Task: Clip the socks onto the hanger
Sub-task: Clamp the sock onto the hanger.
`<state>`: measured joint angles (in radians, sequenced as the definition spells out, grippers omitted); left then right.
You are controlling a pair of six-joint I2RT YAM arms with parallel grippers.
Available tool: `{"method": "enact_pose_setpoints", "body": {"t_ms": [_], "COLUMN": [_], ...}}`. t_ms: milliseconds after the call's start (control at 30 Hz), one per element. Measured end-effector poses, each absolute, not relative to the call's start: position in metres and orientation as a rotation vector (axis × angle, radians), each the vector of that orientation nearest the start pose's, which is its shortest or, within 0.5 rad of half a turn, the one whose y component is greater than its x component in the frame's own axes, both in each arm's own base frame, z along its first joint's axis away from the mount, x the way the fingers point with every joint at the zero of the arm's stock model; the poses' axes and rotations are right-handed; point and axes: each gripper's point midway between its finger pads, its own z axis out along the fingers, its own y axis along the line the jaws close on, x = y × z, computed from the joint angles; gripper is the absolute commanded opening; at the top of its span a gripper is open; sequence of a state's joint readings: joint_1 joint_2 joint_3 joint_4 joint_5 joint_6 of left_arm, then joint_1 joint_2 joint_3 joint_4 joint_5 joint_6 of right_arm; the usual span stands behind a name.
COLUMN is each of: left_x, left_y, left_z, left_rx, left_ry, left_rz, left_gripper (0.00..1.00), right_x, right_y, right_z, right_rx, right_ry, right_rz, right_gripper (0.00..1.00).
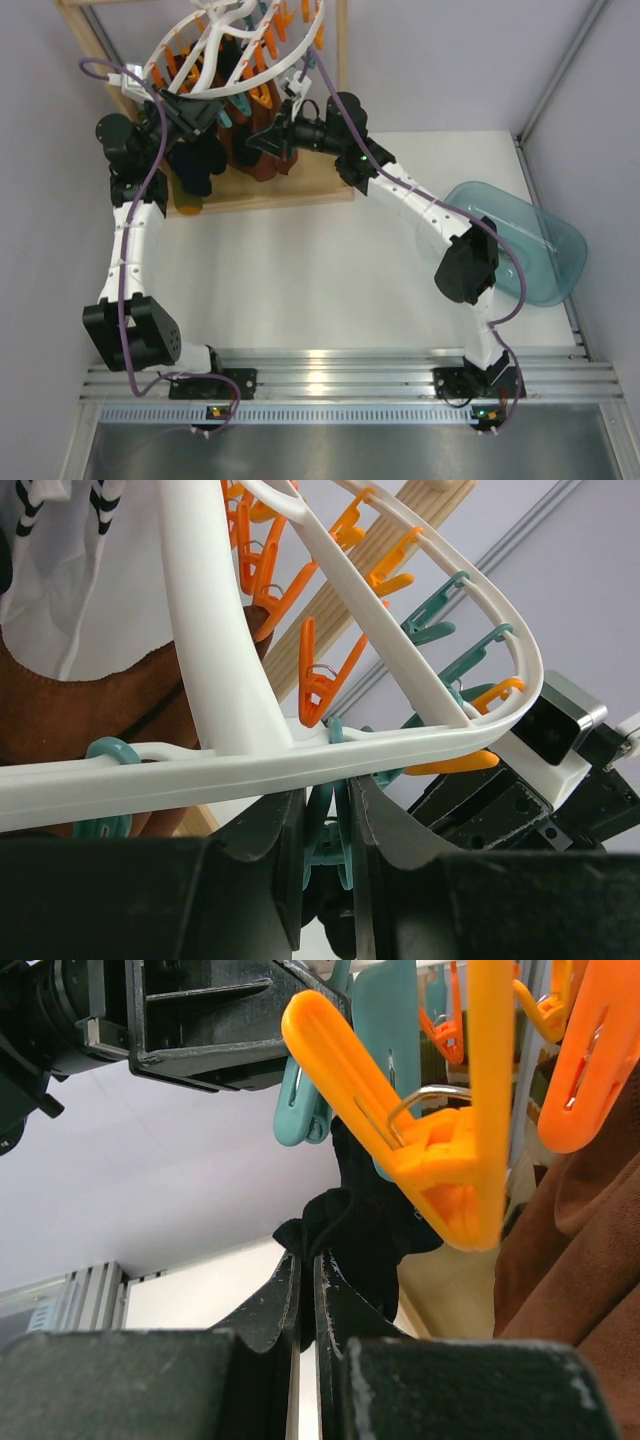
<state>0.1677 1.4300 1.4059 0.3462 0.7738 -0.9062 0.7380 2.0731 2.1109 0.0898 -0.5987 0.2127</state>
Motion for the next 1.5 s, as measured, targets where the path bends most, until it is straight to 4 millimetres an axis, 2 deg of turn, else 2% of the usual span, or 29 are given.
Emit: {"method": "enact_pose_setpoints", "body": {"t_ms": [233, 433, 967, 1500], "left_x": [0.425, 0.424, 0.423, 0.422], "left_y": [-0.078, -0.079, -0.08, -0.081], "left_z": [0.456, 0.456, 0.457, 0.458], "left_rx": [-0.021, -0.012, -0.001, -0.003], "left_ry": [1.436, 1.434, 1.433, 1.425], "left_rz": [-1.123, -1.13, -1.134, -1.154], "left_gripper": [0.0, 0.0, 0.0, 0.0], "right_x": [0.383, 0.384, 0.371, 0.37], "right_y": [0.5, 0.502, 0.507, 0.507], "right_z": [0.39, 0.389, 0.41, 0.436], "right_rx": [-0.885, -0.882, -0.89, -0.872], "right_ry": [1.305, 1.304, 1.225, 1.147], "right_rz": [1.214, 1.224, 1.269, 1.278], "right_gripper": [0.0, 0.0, 0.0, 0.0]}}
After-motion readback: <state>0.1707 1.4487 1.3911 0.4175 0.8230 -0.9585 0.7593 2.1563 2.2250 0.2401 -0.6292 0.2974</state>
